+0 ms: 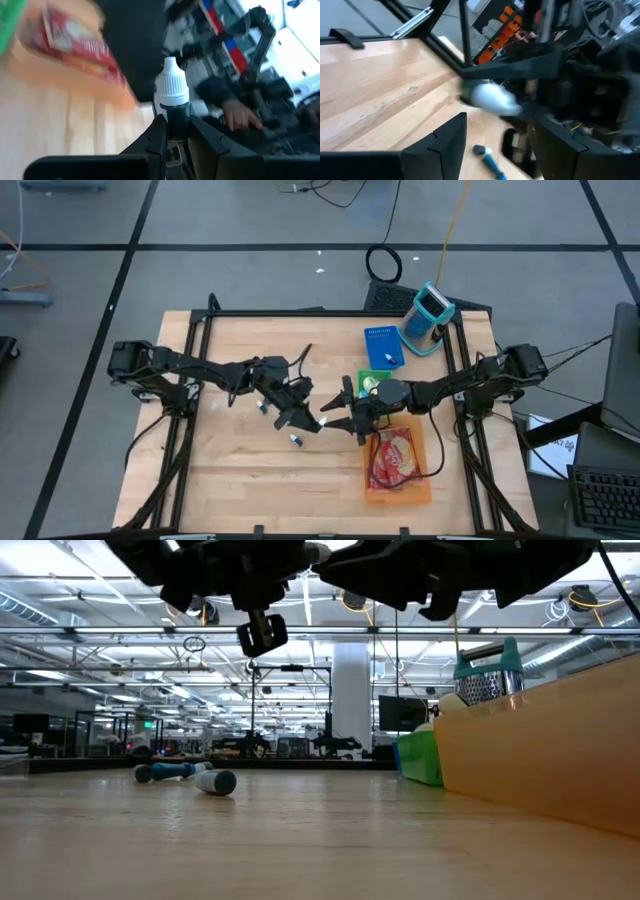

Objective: Pick & Place Food Item
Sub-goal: Put the bottom green food coloring bottle into the blue bin

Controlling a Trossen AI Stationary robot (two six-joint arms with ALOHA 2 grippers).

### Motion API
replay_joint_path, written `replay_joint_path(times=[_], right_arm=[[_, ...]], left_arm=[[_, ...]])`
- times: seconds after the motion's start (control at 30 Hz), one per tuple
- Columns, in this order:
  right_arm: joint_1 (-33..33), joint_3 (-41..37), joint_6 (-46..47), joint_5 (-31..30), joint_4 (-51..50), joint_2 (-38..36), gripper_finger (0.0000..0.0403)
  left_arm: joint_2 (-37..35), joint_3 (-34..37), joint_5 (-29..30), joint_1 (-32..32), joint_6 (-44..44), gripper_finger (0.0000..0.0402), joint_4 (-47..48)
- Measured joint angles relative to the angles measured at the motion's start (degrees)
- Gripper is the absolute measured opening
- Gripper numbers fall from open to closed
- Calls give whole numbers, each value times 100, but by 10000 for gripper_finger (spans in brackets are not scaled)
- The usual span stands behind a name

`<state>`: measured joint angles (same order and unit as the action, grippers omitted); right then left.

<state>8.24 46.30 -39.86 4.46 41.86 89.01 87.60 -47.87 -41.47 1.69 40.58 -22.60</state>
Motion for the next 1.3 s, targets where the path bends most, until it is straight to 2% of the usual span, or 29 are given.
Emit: replay_joint_path(times=[0.23, 0.43, 0.83, 0.93, 1.3], right_arm=[[1, -2, 15, 18, -103, -1, 196], [133, -7, 14, 3, -186, 0, 196], [325, -7, 240, -11, -290, -1, 192], [320, -1, 280, -17, -359, -4, 175], [318, 0, 306, 21, -397, -4, 73]], left_arm=[[639, -665, -571, 17, -50, 58, 360], [753, -720, -926, 144, -98, 58, 496], [733, -720, -956, 328, -101, 58, 665], [733, -720, -949, 305, -102, 58, 665], [733, -713, -991, 302, -141, 58, 702]])
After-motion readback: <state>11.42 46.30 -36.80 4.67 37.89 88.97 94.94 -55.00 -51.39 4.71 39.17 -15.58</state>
